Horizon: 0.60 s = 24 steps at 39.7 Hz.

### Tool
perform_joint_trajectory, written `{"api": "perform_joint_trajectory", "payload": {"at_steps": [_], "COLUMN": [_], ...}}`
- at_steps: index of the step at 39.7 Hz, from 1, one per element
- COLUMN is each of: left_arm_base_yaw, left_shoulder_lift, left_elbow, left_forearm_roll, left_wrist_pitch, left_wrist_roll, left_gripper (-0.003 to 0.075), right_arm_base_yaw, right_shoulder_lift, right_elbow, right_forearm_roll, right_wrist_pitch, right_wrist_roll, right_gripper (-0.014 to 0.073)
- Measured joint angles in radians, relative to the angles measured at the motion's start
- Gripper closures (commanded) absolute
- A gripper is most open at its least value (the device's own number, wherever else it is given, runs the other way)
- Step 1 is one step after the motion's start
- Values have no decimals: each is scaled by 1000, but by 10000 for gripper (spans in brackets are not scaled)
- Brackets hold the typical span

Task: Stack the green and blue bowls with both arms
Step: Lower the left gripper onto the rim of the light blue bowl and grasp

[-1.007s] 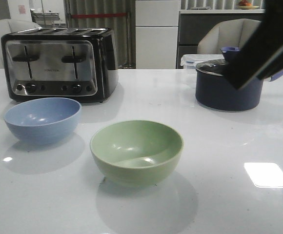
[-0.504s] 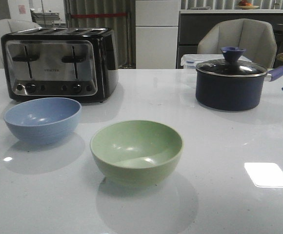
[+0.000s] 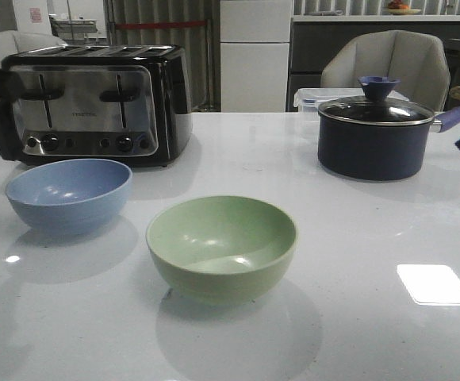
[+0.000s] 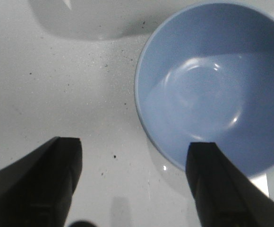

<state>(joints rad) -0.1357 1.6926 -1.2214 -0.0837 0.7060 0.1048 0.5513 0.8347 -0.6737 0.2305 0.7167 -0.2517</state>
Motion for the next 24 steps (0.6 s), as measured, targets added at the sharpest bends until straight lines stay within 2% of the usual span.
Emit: {"api": "perform_joint_trajectory", "payload": {"at_steps": [9,12,20,23,24], "left_arm_base_yaw": [0,0,0,0,0], "left_shoulder_lift": [175,205,237,237,235], "left_elbow": [-76,-80,-82,-84,-84], "left_forearm_roll": [-8,-8,-12,-19,-22], "left_wrist_pitch": [-57,-75,-87,-87,-87], "left_wrist_roll": [0,-1,-2,-2,-2], "left_gripper": [230,304,559,631,626], "right_arm_base_yaw": [0,0,0,0,0], "right_shoulder_lift": [0,0,0,0,0], "right_elbow": [0,0,0,0,0], "right_forearm_roll": [0,0,0,0,0], "right_wrist_pitch": [0,0,0,0,0], "right_wrist_roll": [0,0,0,0,0], "right_gripper": [161,161,161,161,161]}}
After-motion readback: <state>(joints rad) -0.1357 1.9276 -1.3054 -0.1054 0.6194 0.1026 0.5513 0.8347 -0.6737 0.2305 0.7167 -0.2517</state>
